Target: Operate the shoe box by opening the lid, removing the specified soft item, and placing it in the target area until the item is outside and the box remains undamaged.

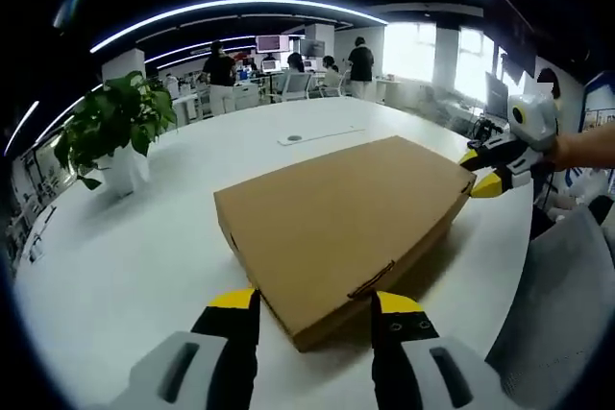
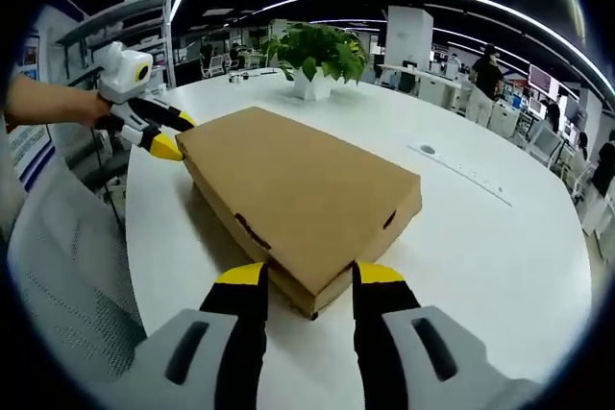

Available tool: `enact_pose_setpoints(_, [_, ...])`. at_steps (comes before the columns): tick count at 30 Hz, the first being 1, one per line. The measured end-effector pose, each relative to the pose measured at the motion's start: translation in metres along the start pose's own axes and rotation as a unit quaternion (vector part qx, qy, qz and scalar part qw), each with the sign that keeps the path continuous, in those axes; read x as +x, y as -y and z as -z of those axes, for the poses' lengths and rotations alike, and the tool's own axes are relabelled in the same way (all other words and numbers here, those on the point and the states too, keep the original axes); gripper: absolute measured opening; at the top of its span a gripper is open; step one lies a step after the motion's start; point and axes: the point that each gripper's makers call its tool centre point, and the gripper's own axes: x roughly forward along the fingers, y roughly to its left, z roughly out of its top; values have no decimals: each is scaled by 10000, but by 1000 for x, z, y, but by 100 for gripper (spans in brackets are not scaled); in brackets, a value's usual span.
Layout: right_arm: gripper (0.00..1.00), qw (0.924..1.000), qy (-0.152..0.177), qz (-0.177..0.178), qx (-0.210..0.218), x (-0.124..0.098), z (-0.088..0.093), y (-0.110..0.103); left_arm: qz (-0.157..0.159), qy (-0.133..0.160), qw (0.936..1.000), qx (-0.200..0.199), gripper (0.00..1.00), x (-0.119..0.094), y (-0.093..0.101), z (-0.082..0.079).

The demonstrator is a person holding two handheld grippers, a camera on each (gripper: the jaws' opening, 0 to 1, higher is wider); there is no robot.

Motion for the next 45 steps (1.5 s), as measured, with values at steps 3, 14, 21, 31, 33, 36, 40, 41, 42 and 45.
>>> enact_pose_setpoints(3, [30,10000,11,-24,-16,1,-1,-9,37,-28,10000,33,46,-6,-4,4])
enact_pose_setpoints(14, [29,9998,57,-161,-58,4,-4,-38,87,-51,9999,75,46,-25,-16,18])
enact_pose_setpoints(21, [28,9997,102,-224,-28,6,-7,-52,70,-30,9999,81,45,-36,-21,23])
enact_pose_setpoints(31, [30,9995,134,-273,29,6,-9,-56,72,-41,9999,87,46,-41,-17,22])
enact_pose_setpoints(33, [32,9994,152,-298,49,5,-9,-58,45,8,9999,103,46,-42,-16,22])
enact_pose_setpoints(36, [33,9994,185,-288,6,3,-12,-60,10,88,9999,101,47,-44,-15,20])
enact_pose_setpoints(40, [34,9993,267,-268,51,-1,-17,-60,-19,240,9997,37,50,-47,-14,13])
enact_pose_setpoints(41, [35,9992,280,-267,51,-1,-18,-60,-18,263,9996,31,50,-49,-13,12])
enact_pose_setpoints(42, [35,9991,326,-263,58,-4,-21,-61,-29,300,9995,41,51,-50,-13,10])
enact_pose_setpoints(45, [37,9989,388,-249,15,-7,-26,-62,-29,412,9991,-27,53,-55,-13,2])
